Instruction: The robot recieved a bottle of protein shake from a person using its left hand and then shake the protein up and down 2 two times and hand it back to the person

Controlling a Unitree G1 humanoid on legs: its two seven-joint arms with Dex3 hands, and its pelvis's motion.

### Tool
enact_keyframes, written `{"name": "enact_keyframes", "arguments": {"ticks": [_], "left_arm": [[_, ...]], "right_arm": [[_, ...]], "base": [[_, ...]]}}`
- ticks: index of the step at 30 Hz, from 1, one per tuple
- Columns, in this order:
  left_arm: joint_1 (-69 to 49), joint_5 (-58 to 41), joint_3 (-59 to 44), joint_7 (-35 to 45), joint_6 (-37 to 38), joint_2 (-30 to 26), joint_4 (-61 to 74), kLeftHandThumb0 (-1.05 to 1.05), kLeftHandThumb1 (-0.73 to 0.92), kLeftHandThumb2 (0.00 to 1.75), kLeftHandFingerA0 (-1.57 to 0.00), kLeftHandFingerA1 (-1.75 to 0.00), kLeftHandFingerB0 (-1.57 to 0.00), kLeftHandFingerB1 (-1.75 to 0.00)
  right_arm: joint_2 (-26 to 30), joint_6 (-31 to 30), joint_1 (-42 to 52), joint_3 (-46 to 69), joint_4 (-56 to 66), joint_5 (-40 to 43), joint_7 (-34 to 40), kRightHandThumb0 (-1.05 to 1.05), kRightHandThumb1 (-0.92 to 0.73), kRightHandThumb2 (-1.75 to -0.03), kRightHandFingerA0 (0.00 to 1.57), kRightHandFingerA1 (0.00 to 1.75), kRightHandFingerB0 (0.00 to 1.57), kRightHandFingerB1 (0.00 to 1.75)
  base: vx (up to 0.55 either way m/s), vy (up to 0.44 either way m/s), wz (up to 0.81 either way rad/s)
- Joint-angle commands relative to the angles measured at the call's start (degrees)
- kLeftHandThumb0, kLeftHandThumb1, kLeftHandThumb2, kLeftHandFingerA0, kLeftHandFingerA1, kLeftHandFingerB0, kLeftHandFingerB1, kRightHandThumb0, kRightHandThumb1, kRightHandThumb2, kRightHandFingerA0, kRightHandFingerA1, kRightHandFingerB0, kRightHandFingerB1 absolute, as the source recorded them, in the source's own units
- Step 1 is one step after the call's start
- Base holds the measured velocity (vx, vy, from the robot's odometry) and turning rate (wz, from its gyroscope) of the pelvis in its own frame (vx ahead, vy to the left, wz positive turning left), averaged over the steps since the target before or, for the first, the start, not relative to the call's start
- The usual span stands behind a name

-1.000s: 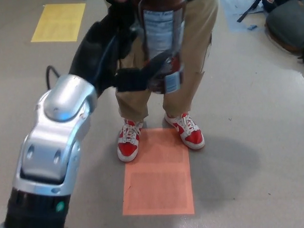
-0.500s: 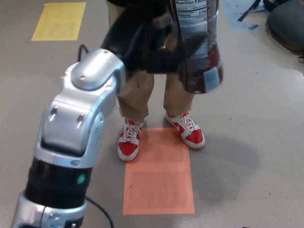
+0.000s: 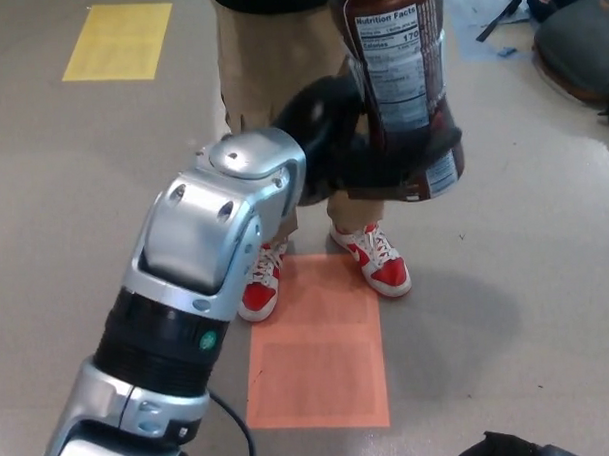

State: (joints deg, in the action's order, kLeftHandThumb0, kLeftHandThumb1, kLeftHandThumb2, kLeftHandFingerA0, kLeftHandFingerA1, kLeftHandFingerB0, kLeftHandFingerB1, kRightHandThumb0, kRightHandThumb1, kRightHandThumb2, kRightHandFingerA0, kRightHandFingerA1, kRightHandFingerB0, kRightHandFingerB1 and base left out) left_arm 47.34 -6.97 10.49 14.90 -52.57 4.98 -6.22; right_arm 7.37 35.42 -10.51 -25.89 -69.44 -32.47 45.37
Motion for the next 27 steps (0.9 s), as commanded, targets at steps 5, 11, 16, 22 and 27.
{"name": "enact_keyframes", "arguments": {"ticks": [5, 11, 16, 22, 27], "left_arm": [[-4.2, 3.2, 0.1, -7.4, 5.4, 3.1, 1.8, -0.43, 0.78, 0.66, -0.86, -0.49, -0.12, -0.2], [-11.1, 6.9, -0.8, -15.9, 22.6, 7.3, 2.7, -0.23, 0.88, 0.67, -1.27, -0.8, -0.37, -0.34], [-11.2, 8.1, -1.3, -17.9, 26.9, 7.3, 1.6, -0.17, 0.87, 0.66, -1.22, -1.09, -0.68, -0.44], [-9.7, 10.5, -0.4, -19.5, 29.8, 5.8, -0.3, -0.18, 0.85, 0.65, -1.08, -1.23, -0.78, -0.93], [-11.0, 13.4, 2.7, -18.7, 32.8, 2.4, -1.1, -0.14, 0.81, 0.67, -1.1, -1.17, -0.7, -1.18]], "right_arm": [[0.5, 1.3, -0.6, 1.6, -0.6, 0.4, -1.4, -0.19, -0.73, -0.67, 1.06, 0.57, 0.9, 0.66], [0.3, 1.5, -0.7, 2.1, -0.6, 0.6, -2.0, -0.19, -0.72, -0.67, 1.05, 0.57, 0.9, 0.66], [0.1, 1.3, -1.0, 2.8, -0.4, 1.3, -3.1, -0.18, -0.72, -0.68, 1.05, 0.58, 0.9, 0.66], [0.0, 0.9, -1.6, 2.8, -0.5, 0.9, -2.7, -0.19, -0.71, -0.68, 1.07, 0.58, 0.91, 0.64], [-0.1, 1.3, -2.5, 2.6, -0.8, 0.3, -1.4, -0.16, -0.67, -0.72, 1.09, 0.64, 0.91, 0.68]], "base": [[0.0, 0.0, 0.0], [0.0, 0.0, 0.0], [0.0, 0.0, 0.0], [0.0, 0.0, 0.0], [0.0, 0.0, 0.0]]}}
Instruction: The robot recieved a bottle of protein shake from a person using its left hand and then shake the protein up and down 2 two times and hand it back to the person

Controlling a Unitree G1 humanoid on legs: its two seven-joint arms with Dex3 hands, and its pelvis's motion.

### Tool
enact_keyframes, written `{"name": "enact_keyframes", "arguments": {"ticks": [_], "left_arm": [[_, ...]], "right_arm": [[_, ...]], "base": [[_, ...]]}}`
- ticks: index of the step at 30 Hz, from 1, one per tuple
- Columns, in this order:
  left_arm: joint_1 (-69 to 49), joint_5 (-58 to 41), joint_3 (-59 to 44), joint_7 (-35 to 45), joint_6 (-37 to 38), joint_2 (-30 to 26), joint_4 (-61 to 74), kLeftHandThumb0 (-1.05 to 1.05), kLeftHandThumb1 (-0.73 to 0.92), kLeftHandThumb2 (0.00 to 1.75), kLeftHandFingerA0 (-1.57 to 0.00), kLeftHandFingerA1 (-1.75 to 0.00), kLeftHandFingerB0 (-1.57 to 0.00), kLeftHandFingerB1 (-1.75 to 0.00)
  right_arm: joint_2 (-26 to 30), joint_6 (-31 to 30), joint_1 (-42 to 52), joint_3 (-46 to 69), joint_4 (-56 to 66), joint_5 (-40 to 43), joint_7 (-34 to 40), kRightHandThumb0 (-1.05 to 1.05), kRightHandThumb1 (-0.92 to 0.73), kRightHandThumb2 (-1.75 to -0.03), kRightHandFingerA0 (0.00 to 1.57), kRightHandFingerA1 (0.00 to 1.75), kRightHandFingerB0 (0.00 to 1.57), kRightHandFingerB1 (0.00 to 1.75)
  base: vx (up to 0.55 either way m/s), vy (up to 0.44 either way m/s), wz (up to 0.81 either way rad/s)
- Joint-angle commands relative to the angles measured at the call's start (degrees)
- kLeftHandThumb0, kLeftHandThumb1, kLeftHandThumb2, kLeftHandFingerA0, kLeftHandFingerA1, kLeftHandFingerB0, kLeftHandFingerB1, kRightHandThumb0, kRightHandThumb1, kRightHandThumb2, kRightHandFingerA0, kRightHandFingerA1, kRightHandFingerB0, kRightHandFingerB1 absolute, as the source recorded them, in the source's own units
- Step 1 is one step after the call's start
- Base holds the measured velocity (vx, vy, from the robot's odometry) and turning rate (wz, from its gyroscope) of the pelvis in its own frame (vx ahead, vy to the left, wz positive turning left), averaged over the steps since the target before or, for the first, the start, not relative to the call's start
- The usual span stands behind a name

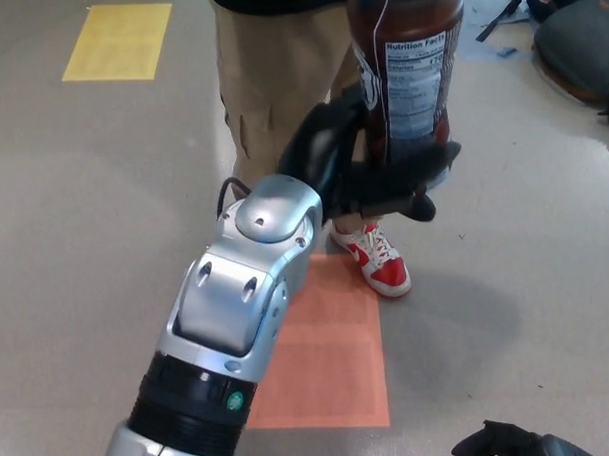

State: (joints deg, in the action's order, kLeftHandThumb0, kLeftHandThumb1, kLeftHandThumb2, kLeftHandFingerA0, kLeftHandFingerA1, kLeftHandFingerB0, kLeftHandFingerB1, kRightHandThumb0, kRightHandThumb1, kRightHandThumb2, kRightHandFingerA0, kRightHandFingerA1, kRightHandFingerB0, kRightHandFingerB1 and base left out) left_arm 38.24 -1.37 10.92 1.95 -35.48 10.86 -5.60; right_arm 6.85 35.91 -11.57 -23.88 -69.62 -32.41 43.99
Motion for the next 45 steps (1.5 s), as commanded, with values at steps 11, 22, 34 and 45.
{"name": "enact_keyframes", "arguments": {"ticks": [11, 22, 34, 45], "left_arm": [[-15.3, 7.8, 1.4, -5.5, 26.3, -9.1, -9.0, -0.14, 0.84, 0.65, -1.13, -1.01, -0.6, -1.22], [-23.6, 9.2, 1.0, -6.9, 33.4, -12.9, -14.5, -0.17, 0.86, 0.65, -1.08, -1.08, -0.67, -1.0], [-24.8, 9.2, 1.3, -4.5, 37.1, -13.8, -20.5, -0.21, 0.84, 0.65, -1.01, -1.17, -0.69, -0.98], [-5.9, -6.7, -12.8, -2.2, 17.7, -11.4, 13.9, -0.1, 0.81, 0.65, -0.93, -1.27, -0.74, -1.03]], "right_arm": [[0.4, 1.5, -1.5, 0.6, -0.5, 0.1, 0.4, -0.15, -0.66, -0.75, 1.07, 0.61, 0.92, 0.66], [0.4, 1.4, -2.4, 1.0, -0.9, 0.4, 0.3, -0.15, -0.66, -0.76, 1.05, 0.68, 0.92, 0.65], [0.4, 1.3, -3.1, 2.7, -1.1, 1.6, -0.6, -0.15, -0.66, -0.74, 1.09, 0.61, 0.92, 0.65], [0.2, 1.9, -2.5, 2.2, -0.8, 0.6, -0.9, -0.17, -0.69, -0.67, 1.07, 0.59, 0.94, 0.65]], "base": [[0.0, 0.0, 0.0], [0.0, 0.0, 0.0], [0.0, 0.0, 0.0], [0.0, 0.0, 0.01]]}}
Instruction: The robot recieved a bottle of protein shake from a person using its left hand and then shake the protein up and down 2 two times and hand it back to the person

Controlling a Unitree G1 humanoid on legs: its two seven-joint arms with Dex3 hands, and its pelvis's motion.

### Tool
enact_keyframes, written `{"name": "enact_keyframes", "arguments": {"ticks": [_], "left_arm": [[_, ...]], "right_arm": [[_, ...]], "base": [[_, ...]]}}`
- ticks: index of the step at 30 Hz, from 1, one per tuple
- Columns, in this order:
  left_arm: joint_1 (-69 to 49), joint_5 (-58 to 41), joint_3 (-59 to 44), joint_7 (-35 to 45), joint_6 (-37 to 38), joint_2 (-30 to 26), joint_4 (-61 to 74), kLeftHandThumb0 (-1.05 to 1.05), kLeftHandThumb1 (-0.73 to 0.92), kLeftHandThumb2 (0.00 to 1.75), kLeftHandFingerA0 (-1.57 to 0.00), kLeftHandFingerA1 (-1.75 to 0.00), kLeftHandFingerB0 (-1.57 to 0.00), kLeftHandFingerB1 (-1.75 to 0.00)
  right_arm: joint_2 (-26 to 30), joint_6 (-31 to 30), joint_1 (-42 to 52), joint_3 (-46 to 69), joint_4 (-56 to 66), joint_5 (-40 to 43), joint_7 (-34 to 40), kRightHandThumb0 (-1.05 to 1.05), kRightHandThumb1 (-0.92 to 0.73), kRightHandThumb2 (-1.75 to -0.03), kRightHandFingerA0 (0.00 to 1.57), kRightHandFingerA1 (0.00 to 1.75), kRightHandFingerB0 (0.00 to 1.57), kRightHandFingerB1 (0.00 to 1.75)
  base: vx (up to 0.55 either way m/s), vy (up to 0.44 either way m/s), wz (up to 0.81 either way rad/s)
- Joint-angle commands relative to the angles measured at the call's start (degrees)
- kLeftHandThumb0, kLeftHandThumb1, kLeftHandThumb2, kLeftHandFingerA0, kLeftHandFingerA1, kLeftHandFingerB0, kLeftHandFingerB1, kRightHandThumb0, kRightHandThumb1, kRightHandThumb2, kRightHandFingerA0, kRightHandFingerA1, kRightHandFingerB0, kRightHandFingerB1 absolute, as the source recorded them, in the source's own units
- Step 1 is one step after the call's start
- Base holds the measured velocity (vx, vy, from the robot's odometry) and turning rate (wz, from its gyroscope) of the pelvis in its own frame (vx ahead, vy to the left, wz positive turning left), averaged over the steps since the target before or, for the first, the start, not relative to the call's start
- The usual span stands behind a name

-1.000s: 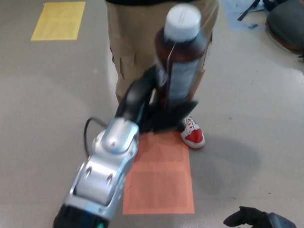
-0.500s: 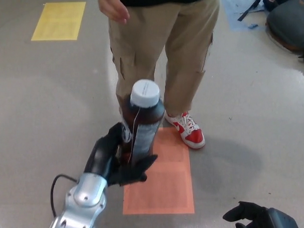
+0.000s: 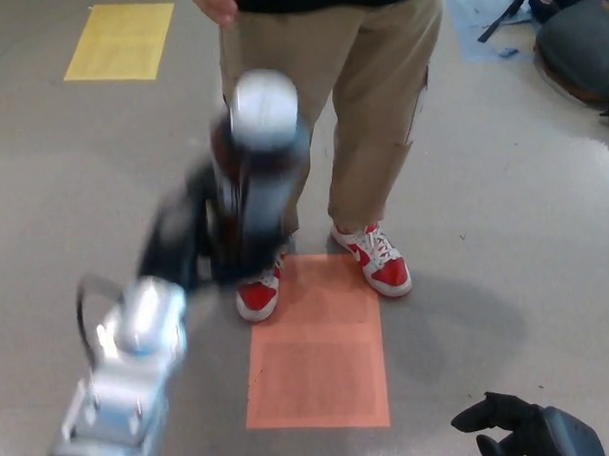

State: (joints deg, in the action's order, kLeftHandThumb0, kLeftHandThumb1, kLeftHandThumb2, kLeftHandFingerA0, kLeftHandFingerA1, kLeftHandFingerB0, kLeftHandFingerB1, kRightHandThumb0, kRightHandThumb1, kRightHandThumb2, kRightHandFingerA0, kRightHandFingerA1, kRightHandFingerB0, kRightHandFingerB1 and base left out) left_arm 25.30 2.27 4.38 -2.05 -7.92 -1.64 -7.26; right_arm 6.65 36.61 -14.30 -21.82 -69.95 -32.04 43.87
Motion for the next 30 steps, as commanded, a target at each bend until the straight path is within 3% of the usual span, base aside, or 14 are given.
{"name": "enact_keyframes", "arguments": {"ticks": [1, 2, 5, 7, 8, 9, 11, 12, 14, 15, 24, 25, 27, 30], "left_arm": [[0.1, -11.0, -5.1, 4.6, -7.9, 2.3, 9.9, -0.11, 0.85, 0.65, -0.89, -1.29, -0.66, -1.06], [-7.9, -5.1, -1.0, 4.4, -2.7, 2.3, -2.3, -0.13, 0.86, 0.66, -1.02, -1.28, -0.68, -0.93], [-18.4, 2.7, 6.7, 3.8, 3.1, 1.5, -19.5, -0.22, 0.84, 0.66, -0.94, -1.26, -0.64, -1.09], [-18.9, 3.2, 8.2, 4.2, 4.0, 1.9, -21.4, -0.21, 0.84, 0.66, -0.92, -1.3, -0.63, -1.12], [-17.7, 2.7, 8.5, 4.5, 2.7, 2.2, -20.1, -0.48, 0.92, 0.69, -0.88, -1.35, -0.56, -1.11], [-15.0, 0.7, 7.3, 5.1, 0.2, 2.5, -16.8, -0.21, 0.87, 0.67, -0.95, -1.33, -0.66, -0.99], [-7.7, -4.9, 2.9, 6.6, -3.6, 3.2, -8.1, -0.16, 0.87, 0.67, -0.96, -1.32, -0.65, -0.96], [-0.5, -7.7, 0.0, 5.7, -7.3, 3.3, -1.0, -0.24, 0.86, 0.65, -0.96, -1.34, -0.68, -1.08], [12.6, -12.3, -5.4, 2.5, -16.0, 3.2, 10.1, -0.35, 0.82, 0.67, -0.95, -1.38, -0.74, -1.03], [17.7, -14.8, -7.7, 1.7, -18.2, 2.7, 13.0, -0.24, 0.81, 0.66, -0.92, -1.41, -0.76, -1.03], [24.9, -17.0, -11.8, 1.5, -22.7, 3.0, 17.8, -0.17, 0.79, 0.71, -0.95, -1.38, -0.8, -1.06], [9.0, -11.2, -5.0, 2.9, -16.3, 3.8, 5.8, -0.18, 0.85, 0.66, -0.95, -1.28, -0.66, -1.03], [-17.4, -1.5, 7.3, 4.6, -6.9, 4.8, -13.2, -0.16, 0.86, 0.66, -0.94, -1.27, -0.64, -1.1], [-12.2, -5.5, 5.2, 6.8, -8.6, 5.2, -5.3, -0.17, 0.89, 0.66, -0.96, -1.34, -0.61, -1.04]], "right_arm": [[0.0, 1.5, 0.4, -0.2, -0.6, -0.1, -0.1, -0.16, -0.67, -0.7, 1.08, 0.61, 0.94, 0.66], [-0.3, 1.8, 0.4, -0.1, -0.7, 0.1, -0.3, -0.15, -0.68, -0.73, 1.07, 0.62, 0.93, 0.67], [-0.1, 1.9, 0.0, 0.1, -0.5, 0.3, -0.3, -0.15, -0.67, -0.73, 1.07, 0.62, 0.92, 0.66], [0.4, 1.1, -0.9, 0.7, -0.3, 0.8, -1.1, -0.16, -0.68, -0.72, 1.06, 0.62, 0.92, 0.65], [0.6, 1.2, -1.2, 1.2, -0.3, 1.3, -1.5, -0.14, -0.68, -0.7, 1.06, 0.6, 0.91, 0.64], [0.8, 1.1, -1.2, 1.5, -0.3, 1.6, -1.7, -0.13, -0.67, -0.71, 1.07, 0.57, 0.92, 0.62], [1.0, 1.3, -1.3, 1.6, -0.2, 1.4, -1.1, -0.15, -0.68, -0.7, 1.08, 0.58, 0.92, 0.62], [1.2, 1.6, -1.0, 1.6, 0.0, 1.1, -0.8, -0.17, -0.68, -0.71, 1.07, 0.58, 0.92, 0.64], [1.3, 2.4, -0.9, 1.4, 0.1, 0.8, -0.7, -0.14, -0.67, -0.73, 1.08, 0.58, 0.93, 0.63], [1.0, 2.4, -1.2, 1.4, 0.0, 1.0, -1.0, -0.14, -0.69, -0.69, 1.07, 0.61, 0.92, 0.65], [0.3, 1.8, -1.6, 1.5, -0.2, 1.4, -1.7, -0.15, -0.69, -0.69, 1.07, 0.6, 0.92, 0.64], [0.1, 1.9, -1.1, 1.1, -0.3, 0.9, -1.0, -0.14, -0.67, -0.75, 1.06, 0.62, 0.91, 0.67], [0.1, 1.8, -0.5, 0.6, -0.4, 0.3, -0.6, -0.13, -0.66, -0.77, 1.06, 0.61, 0.91, 0.66], [0.5, 1.2, -1.9, 1.1, -0.4, 0.7, -0.6, -0.15, -0.67, -0.71, 1.08, 0.62, 0.92, 0.64]], "base": [[0.0, 0.0, 0.0], [0.0, 0.0, 0.0], [0.0, 0.0, 0.0], [0.0, 0.0, 0.0], [0.0, 0.0, 0.0], [0.0, 0.0, 0.0], [0.0, 0.0, 0.04], [0.0, 0.0, 0.13], [0.0, 0.0, 0.05], [0.0, 0.0, 0.0], [0.0, 0.0, 0.0], [0.0, 0.0, 0.0], [0.0, 0.0, 0.0], [0.0, 0.0, 0.02]]}}
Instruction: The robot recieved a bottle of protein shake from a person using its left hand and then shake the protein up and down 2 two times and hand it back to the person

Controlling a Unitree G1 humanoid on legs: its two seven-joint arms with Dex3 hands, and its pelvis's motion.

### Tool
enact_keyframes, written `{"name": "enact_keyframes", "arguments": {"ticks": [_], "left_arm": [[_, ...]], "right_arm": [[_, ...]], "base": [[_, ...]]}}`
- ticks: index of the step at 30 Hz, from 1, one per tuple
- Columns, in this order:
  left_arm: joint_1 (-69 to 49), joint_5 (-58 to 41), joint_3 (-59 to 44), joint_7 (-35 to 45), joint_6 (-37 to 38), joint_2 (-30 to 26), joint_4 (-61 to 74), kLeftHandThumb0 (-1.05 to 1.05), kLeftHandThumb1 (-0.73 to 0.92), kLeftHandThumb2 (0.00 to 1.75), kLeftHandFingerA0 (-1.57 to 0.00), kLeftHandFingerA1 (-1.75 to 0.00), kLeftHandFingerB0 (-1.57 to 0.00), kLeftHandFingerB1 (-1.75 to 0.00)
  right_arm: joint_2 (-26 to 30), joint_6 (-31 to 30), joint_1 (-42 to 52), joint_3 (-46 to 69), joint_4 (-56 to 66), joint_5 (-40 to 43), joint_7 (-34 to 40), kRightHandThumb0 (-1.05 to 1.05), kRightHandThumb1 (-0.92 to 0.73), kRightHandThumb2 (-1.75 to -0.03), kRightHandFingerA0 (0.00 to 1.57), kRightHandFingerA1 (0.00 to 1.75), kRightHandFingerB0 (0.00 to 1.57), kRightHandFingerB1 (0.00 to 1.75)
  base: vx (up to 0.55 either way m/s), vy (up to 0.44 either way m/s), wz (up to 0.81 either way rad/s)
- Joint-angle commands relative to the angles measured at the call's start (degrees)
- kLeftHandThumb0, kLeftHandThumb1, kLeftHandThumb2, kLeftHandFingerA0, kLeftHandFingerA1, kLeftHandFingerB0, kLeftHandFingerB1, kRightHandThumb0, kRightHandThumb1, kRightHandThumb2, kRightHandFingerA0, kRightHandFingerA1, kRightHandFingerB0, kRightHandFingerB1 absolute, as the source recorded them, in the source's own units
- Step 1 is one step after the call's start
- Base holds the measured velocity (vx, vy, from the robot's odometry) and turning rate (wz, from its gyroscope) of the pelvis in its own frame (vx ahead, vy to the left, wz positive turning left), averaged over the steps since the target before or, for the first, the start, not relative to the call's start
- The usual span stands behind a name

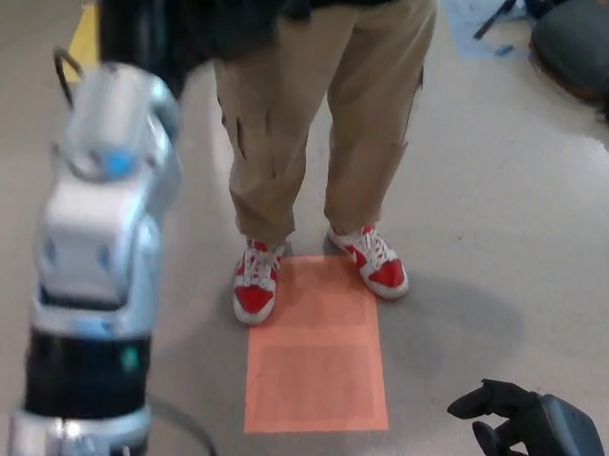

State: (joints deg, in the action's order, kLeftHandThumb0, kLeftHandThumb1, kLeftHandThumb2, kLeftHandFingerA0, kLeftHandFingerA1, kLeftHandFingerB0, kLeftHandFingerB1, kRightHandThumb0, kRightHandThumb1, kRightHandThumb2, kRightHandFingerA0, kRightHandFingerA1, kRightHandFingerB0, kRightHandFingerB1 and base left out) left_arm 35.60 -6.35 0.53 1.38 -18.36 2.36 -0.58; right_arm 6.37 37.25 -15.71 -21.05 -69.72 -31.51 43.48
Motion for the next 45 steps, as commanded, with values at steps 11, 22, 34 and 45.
{"name": "enact_keyframes", "arguments": {"ticks": [11, 22, 34, 45], "left_arm": [[-5.5, -3.6, 2.1, 1.1, -12.1, 3.3, 7.3, -0.12, 0.9, 0.67, -0.91, -1.39, -0.62, -1.09], [-11.7, -0.1, 4.7, 0.9, -9.2, 1.5, -6.2, -0.17, 0.86, 0.67, -0.92, -1.36, -0.61, -1.02], [-4.2, -2.9, -1.8, 0.8, -9.3, 2.1, -13.8, -0.15, 0.84, 0.72, -0.94, -1.34, -0.65, -1.12], [9.3, -6.8, -11.6, 0.6, -9.2, 0.9, -27.6, -0.17, 0.8, 0.69, -0.78, -1.61, -0.57, -1.18]], "right_arm": [[0.2, 1.2, 0.0, -0.5, -0.7, -0.2, -0.9, -0.17, -0.71, -0.69, 1.05, 0.6, 0.92, 0.64], [1.1, 1.0, -0.9, -0.3, -0.7, 0.0, 0.0, -0.16, -0.69, -0.69, 1.08, 0.61, 0.91, 0.66], [0.9, 2.0, -0.2, -0.3, -0.8, -0.1, -0.4, -0.15, -0.68, -0.71, 1.07, 0.61, 0.91, 0.67], [0.6, 1.6, -0.5, -0.6, -1.0, -0.4, -0.4, -0.17, -0.69, -0.71, 1.06, 0.61, 0.91, 0.67]], "base": [[0.0, 0.0, 0.01], [0.0, 0.0, 0.01], [0.0, 0.0, 0.0], [0.0, 0.0, 0.0]]}}
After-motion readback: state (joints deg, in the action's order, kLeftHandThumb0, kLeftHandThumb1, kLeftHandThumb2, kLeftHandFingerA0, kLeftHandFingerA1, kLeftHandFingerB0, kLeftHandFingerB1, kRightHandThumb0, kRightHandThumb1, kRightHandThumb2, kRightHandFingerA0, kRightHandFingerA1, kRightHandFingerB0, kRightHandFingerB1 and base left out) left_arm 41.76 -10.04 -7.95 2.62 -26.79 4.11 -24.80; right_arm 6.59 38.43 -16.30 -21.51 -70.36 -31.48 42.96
